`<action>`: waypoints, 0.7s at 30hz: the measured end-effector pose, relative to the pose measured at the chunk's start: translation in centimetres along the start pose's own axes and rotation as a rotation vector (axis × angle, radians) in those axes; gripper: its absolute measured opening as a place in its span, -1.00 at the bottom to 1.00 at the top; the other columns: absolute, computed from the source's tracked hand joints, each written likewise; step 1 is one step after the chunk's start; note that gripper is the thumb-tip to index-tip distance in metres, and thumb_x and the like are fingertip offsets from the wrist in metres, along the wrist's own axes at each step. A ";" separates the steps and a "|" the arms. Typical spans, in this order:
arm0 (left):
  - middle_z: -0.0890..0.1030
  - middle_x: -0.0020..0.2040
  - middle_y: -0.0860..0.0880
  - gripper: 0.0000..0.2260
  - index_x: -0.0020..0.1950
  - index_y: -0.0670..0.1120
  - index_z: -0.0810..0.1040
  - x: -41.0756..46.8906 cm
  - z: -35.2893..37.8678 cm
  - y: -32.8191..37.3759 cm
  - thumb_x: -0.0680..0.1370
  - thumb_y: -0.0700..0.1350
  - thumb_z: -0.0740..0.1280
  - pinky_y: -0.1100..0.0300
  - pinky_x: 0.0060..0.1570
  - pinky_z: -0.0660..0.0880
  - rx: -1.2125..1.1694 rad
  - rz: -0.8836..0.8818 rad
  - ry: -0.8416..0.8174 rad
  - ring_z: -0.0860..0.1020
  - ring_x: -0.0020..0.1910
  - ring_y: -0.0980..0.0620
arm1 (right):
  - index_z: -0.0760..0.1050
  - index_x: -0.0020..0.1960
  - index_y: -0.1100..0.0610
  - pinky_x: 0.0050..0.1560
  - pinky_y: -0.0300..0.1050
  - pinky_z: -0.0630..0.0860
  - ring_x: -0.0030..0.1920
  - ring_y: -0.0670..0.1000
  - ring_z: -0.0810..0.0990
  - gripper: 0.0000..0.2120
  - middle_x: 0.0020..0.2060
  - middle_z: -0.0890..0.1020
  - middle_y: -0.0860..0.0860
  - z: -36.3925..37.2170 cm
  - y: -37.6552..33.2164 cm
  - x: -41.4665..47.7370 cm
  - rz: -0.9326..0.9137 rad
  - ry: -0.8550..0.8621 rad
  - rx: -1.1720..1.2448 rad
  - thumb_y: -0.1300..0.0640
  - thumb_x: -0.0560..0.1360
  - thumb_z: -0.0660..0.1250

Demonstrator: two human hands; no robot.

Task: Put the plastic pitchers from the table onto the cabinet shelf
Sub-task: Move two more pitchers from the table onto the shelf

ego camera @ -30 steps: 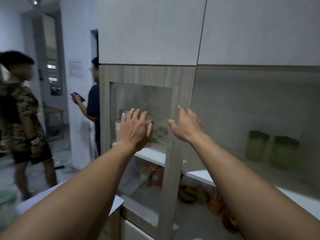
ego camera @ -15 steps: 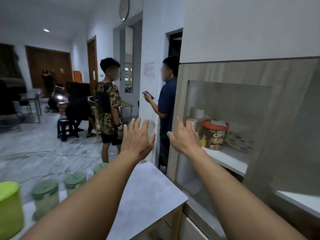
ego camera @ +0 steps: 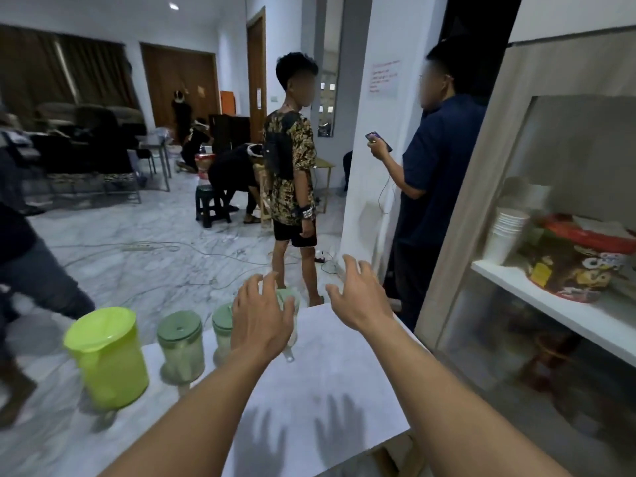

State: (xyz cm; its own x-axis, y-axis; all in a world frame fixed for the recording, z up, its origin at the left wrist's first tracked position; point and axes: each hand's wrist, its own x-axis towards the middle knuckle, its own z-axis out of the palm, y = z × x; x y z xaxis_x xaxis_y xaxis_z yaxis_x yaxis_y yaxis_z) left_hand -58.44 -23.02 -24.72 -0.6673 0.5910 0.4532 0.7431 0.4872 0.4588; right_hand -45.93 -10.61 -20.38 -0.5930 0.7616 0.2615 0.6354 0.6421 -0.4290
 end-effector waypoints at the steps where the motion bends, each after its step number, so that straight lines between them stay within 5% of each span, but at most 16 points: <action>1: 0.42 0.31 -0.11 -0.55 0.43 -0.05 0.35 0.1 0.6 -0.9 0.58 0.09 0.24 -0.06 0.22 0.39 -0.010 -0.029 0.001 0.39 0.29 -0.16 | 0.13 0.57 0.08 0.34 0.19 0.40 0.42 0.24 0.34 -0.38 0.44 0.34 0.16 1.5 -0.2 0.8 -0.008 -0.022 0.016 -0.07 0.59 0.23; 10: 0.43 0.28 -0.21 -0.51 0.35 -0.18 0.35 1.5 8.6 -9.9 0.54 0.07 0.35 -0.08 0.18 0.39 -0.118 -0.489 0.019 0.41 0.24 -0.24 | 0.20 0.52 0.08 0.26 0.16 0.48 0.36 0.22 0.43 -0.41 0.40 0.36 0.14 16.4 -0.5 7.7 -0.049 -0.196 0.212 0.01 0.56 0.30; 16: 0.34 0.38 -0.16 -0.35 0.46 -0.15 0.23 2.0 15.7 -13.7 0.52 0.18 0.33 -0.11 0.23 0.42 -0.216 -0.693 -0.024 0.39 0.33 -0.22 | 0.19 0.47 0.06 0.24 0.17 0.49 0.35 0.23 0.42 -0.43 0.40 0.33 0.13 24.3 2.3 10.3 0.102 -0.245 0.262 0.02 0.55 0.35; 21: 0.45 0.29 -0.11 -0.38 0.33 -0.11 0.32 2.8 19.3 -15.1 0.43 0.18 0.42 -0.08 0.15 0.45 -0.344 -0.932 0.055 0.46 0.25 -0.20 | 0.23 0.33 0.05 0.12 0.07 0.52 0.23 0.20 0.53 -0.44 0.27 0.50 0.13 29.0 4.0 11.0 0.312 -0.281 0.455 0.01 0.47 0.46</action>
State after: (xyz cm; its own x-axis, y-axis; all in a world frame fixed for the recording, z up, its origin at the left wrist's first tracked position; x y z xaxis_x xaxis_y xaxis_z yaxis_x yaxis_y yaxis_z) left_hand -70.62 -16.32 -45.10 -0.9848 0.0321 -0.1705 -0.1288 0.5236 0.8422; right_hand -64.26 -2.24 -44.24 -0.5604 0.8151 -0.1468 0.5617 0.2438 -0.7906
